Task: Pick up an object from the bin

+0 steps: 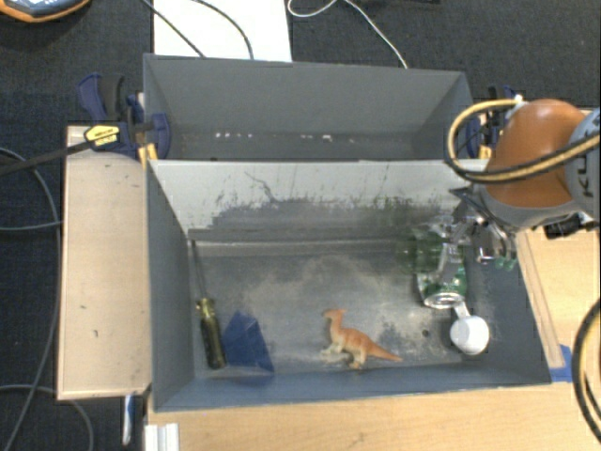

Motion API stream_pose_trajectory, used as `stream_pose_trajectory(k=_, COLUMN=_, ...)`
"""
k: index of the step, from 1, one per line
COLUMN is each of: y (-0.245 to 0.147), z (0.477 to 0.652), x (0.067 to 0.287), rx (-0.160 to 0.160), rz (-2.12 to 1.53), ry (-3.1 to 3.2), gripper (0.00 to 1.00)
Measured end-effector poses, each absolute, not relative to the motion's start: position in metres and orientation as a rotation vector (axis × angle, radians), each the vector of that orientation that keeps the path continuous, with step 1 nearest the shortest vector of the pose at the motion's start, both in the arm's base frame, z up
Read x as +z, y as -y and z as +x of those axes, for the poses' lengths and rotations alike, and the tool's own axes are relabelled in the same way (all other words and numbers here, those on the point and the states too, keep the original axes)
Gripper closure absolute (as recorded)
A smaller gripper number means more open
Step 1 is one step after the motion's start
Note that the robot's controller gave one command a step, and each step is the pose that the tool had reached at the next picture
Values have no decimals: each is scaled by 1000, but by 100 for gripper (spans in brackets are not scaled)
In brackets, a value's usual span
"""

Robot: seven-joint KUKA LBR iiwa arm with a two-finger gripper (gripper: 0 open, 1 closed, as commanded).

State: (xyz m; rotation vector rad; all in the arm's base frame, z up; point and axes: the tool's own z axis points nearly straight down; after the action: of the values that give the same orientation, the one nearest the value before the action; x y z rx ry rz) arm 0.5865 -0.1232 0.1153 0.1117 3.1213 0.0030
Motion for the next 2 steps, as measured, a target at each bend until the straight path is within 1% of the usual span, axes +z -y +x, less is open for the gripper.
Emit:
stream_pose_trajectory(k=1, y=120, z=583, x=126, rx=5, rz=109, ry=-3126, gripper=100)
stream_pose_trajectory(k=2, y=125, z=587, x=237, rx=3, rz=69, ry=-3125, gripper=100)
